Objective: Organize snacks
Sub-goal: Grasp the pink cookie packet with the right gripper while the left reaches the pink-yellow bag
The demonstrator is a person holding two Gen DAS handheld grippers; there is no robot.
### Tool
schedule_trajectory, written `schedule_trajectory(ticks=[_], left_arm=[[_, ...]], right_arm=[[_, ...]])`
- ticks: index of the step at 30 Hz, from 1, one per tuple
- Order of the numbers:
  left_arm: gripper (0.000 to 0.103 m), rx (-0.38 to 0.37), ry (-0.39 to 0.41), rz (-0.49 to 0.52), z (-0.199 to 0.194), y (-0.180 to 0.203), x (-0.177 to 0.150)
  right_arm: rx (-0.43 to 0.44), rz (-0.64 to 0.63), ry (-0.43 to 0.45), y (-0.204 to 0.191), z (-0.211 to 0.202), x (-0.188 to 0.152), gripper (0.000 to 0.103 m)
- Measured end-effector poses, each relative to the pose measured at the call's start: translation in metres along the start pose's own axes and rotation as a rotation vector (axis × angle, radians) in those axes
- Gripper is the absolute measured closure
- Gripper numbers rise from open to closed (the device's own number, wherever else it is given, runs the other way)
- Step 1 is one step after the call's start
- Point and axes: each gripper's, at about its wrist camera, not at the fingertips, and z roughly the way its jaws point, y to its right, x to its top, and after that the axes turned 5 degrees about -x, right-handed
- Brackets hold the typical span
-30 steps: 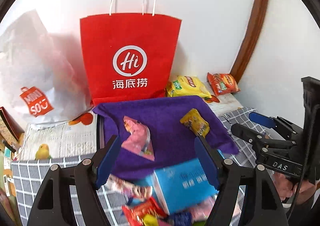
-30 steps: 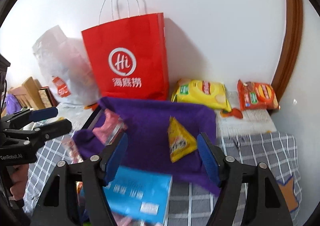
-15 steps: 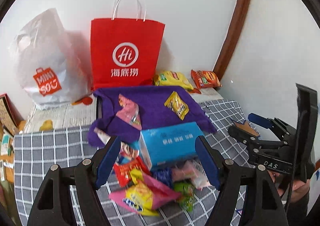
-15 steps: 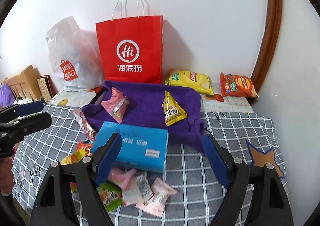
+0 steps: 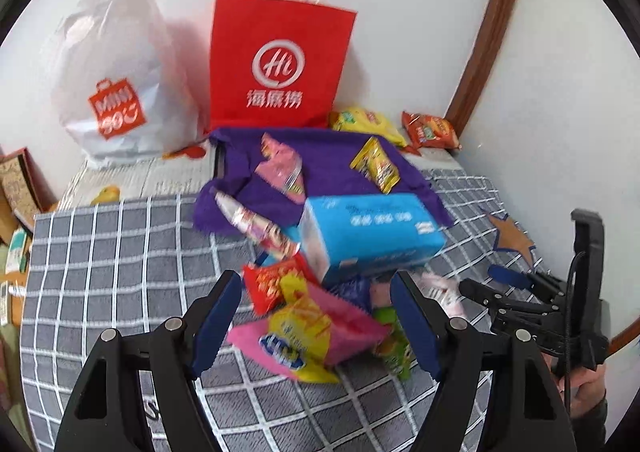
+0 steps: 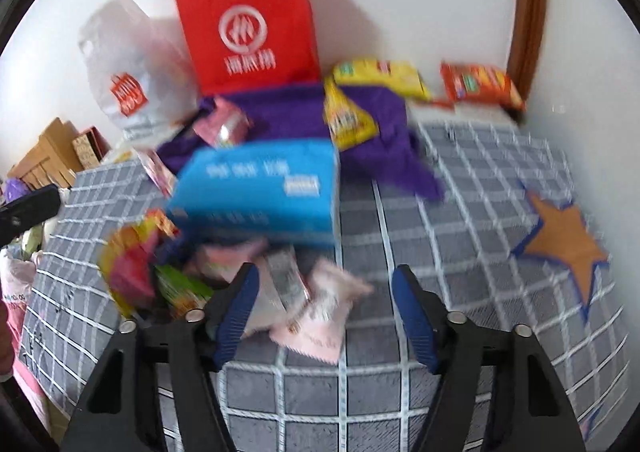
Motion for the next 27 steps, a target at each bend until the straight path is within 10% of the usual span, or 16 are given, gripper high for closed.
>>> schedule_trajectory(ticks=[12, 19, 27], left_arm=[[0.028, 0.024, -0.083, -0.102, 0.023, -0.027, -0.022], [0.028, 0.024, -0.109, -0.131, 0.030, -0.031, -0.022], [0.028, 0.015, -0.114, -0.125, 0.031, -0.028, -0.025]], right_arm=[[0.011, -0.008, -0.064, -0.003, 0.034, -0.024, 0.050], [0.049, 0.018, -0.055, -0.005, 0.047, -0.012, 0.033], [0.089, -0.015, -0.044, 0.022, 0.034, -0.020, 0.065]])
